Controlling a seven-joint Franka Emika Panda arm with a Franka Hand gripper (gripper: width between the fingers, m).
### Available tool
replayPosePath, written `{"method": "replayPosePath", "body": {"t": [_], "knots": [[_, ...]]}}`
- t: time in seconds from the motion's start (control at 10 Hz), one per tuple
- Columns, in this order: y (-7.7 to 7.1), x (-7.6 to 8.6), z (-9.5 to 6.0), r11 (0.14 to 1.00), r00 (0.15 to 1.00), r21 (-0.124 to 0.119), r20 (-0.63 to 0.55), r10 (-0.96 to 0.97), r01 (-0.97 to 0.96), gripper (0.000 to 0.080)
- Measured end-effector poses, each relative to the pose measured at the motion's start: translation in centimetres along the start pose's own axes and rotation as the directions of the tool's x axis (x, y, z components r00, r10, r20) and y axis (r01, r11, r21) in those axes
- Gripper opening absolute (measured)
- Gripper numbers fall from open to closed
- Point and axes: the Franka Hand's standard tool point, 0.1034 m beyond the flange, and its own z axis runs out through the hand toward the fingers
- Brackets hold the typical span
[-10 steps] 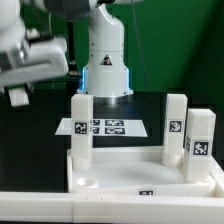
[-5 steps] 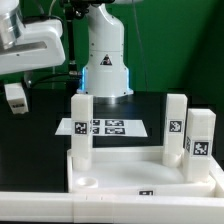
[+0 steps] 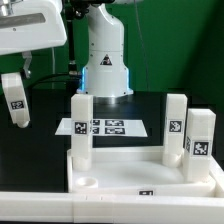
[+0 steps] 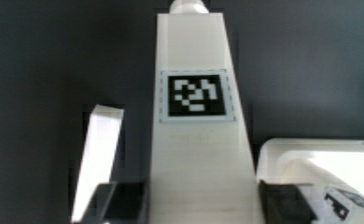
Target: Assemble desk
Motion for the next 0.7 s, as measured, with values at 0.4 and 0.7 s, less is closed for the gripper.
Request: {"method": "replayPosePath", "body": {"t": [0.4, 0.7], "knots": [[-0.2, 4.1, -1.6, 0.997, 0.975, -0.075, -0.223, -0.019, 0.002, 0.0288], [-1.2, 6.2, -2.4, 0.998, 0.974, -0.062, -0.225, -0.037, 0.024, 0.0288]]}}
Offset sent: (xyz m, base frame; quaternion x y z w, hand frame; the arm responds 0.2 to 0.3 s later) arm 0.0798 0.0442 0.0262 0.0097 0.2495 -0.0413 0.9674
